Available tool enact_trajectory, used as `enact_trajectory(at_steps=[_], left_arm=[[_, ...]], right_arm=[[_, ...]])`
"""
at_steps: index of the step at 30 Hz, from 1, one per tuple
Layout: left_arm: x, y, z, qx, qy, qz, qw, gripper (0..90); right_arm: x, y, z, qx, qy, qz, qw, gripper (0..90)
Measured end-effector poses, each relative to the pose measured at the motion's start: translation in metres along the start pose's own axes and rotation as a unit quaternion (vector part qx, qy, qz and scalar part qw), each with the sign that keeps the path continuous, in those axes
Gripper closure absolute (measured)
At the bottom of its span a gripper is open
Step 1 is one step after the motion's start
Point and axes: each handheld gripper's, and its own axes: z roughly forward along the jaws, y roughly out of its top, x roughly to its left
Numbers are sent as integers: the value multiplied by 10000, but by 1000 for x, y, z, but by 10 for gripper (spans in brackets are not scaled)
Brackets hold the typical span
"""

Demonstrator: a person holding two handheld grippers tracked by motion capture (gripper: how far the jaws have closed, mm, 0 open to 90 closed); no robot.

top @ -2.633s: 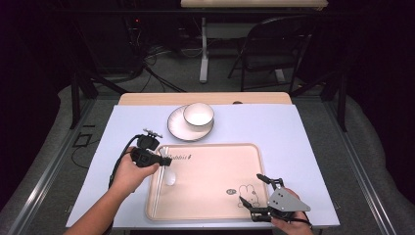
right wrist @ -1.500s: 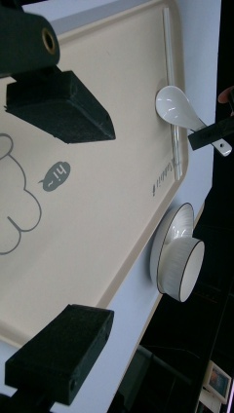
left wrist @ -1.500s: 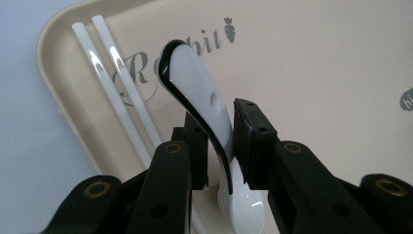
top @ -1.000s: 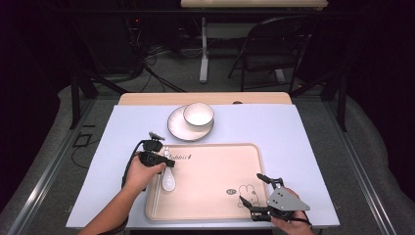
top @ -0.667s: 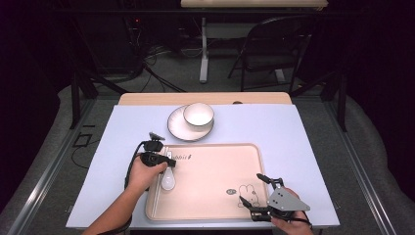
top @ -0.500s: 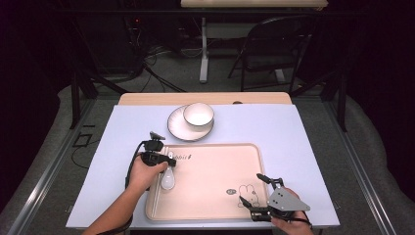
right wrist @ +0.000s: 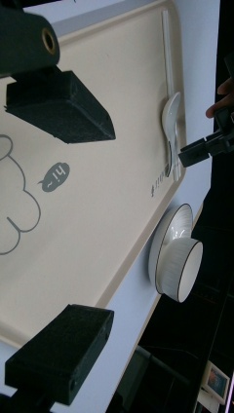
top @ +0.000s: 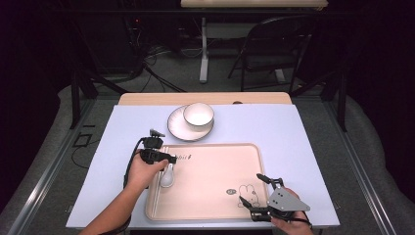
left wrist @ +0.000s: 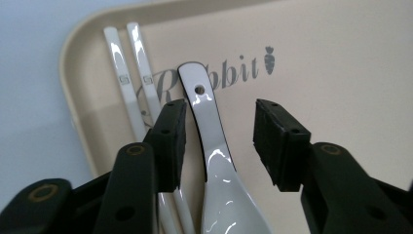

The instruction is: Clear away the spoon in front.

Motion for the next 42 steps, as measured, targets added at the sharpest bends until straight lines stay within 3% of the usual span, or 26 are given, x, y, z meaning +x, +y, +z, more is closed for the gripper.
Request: enact_trajectory(at_steps=[6,11,26,42], left_arm=[[-6,-1,-9,-158,174,220,9995,396],[-9,-2,-13,-209,377,408,9982,368],[-5,1,-14,-238,473,397,9978,361],[-5,22,-24,-728,465,464,9952,397]], right_arm=[[0,0,0,-2,0,-13,10000,135],[0,0,0,-6,4,-13,10000,135],[0,0,0,-4,8,-17,10000,135],[0,0,0,-1,13,-12,10000,135]])
